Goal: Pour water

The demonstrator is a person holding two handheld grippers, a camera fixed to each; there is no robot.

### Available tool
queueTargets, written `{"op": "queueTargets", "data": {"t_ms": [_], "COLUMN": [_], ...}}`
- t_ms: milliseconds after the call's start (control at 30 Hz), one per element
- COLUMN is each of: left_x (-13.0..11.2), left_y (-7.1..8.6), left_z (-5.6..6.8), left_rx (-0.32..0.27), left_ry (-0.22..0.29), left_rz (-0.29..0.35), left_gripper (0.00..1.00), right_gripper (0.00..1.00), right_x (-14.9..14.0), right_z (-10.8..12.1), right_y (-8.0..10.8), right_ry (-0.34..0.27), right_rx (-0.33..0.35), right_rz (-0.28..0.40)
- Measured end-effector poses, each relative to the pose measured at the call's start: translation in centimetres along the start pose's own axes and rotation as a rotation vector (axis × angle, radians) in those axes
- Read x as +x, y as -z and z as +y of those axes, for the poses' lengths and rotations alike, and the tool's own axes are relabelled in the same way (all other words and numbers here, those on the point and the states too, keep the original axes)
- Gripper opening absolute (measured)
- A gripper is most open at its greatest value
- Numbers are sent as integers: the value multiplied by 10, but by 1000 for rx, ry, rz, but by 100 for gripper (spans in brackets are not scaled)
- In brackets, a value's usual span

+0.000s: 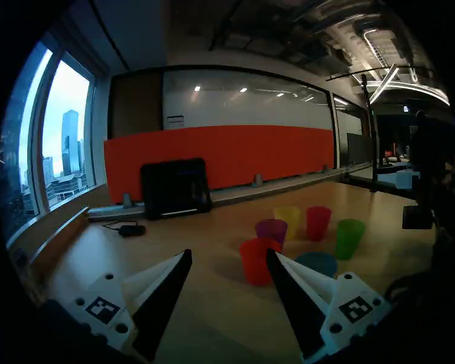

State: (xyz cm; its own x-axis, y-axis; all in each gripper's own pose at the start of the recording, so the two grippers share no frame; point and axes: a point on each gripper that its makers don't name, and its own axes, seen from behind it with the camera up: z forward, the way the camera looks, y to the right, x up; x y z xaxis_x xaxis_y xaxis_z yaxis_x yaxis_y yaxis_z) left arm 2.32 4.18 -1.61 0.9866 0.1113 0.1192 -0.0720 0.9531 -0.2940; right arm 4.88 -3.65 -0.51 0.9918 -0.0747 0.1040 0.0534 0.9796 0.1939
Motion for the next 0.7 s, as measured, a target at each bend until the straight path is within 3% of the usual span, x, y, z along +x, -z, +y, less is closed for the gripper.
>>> {"op": "queueTargets", "data": {"t_ms": [467, 700], "left_x": [44, 49], "left_y": [6, 7], "left_z": [-15, -20], "left_rx": [148, 202], "left_ry": [26, 40], "left_rz": [151, 171], "left_gripper": [90, 91], "right_gripper": [100, 100], "right_x": [36, 42], "right_z": [22, 32], "right_y": [12, 19], "right_ry": [-10, -25], "right_rx": [-171, -222], "right_rz": [158, 190]}}
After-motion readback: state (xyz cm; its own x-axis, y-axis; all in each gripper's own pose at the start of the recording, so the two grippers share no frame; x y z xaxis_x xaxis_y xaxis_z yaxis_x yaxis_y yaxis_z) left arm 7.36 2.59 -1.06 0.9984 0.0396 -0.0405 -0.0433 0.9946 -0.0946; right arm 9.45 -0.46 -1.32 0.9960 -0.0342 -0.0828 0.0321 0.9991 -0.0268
